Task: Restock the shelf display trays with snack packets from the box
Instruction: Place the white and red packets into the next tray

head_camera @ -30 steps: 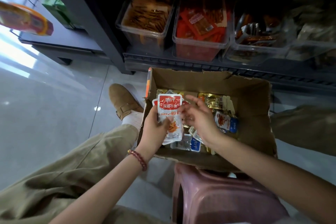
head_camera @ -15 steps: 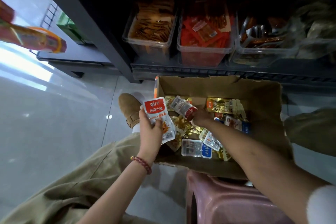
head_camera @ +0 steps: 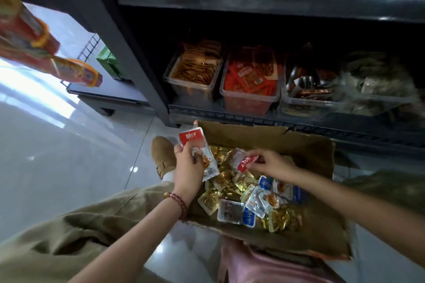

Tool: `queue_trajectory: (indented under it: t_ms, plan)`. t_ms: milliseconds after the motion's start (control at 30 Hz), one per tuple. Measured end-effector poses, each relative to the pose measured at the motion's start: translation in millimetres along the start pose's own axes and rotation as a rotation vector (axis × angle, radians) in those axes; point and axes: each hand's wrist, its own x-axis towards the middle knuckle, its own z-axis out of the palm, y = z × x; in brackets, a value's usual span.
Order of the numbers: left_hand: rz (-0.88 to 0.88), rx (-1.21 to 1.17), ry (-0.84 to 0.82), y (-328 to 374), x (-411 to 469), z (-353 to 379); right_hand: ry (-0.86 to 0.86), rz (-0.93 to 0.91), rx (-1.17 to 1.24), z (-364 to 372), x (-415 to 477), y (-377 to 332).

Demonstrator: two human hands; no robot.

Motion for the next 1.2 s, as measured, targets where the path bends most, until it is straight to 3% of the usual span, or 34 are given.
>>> queue_trajectory:
  t_ms: [67,167,367,467,533,700,833,933,1000,1133,1200]
  plan:
    - [0.080,-0.013,-0.023,16.0,-1.4,3.4,-0.089,-0.060,0.003,-29.8,-29.4,-22.7]
    - [0.245,0.014,-0.042,45.3,-5.4,8.9,0.066,-0.220,-0.107,-68.9,-65.4,-59.1]
    - [0.526,-0.198,-0.169,122.2,-23.7,11.9,0.167,-0.316,0.290,-125.6,-112.1,-122.5]
    - [0.620,-0.314,-0.263,154.4,-27.6,14.2,0.217,-0.386,0.326,-138.9,-121.2,-140.0]
    - [0.626,-0.407,-0.322,183.1,-30.4,13.0,0.302,-0.438,0.319,-144.5,-123.3,-149.6]
    - [0.415,-0.722,-0.381,226.0,-35.3,9.4,0.514,-0.485,0.296,-158.6,-130.3,-169.0]
    - [0.366,-0.699,-0.375,251.0,-17.8,12.9,0.648,-0.462,0.228,-173.7,-131.8,-180.8]
    - [0.579,-0.494,-0.398,253.8,-20.0,12.3,0.691,-0.484,0.251,-177.6,-129.5,-188.5]
    - [0.719,-0.401,-0.388,250.4,-25.5,12.8,0.664,-0.481,0.281,-179.3,-128.6,-191.6]
    - [0.869,-0.271,-0.245,253.2,-20.6,13.8,0.245,-0.493,0.233,-177.8,-137.6,-197.2]
    - [0.944,-0.159,-0.187,257.9,-20.5,10.3,0.207,-0.566,0.362,-174.6,-139.3,-197.3]
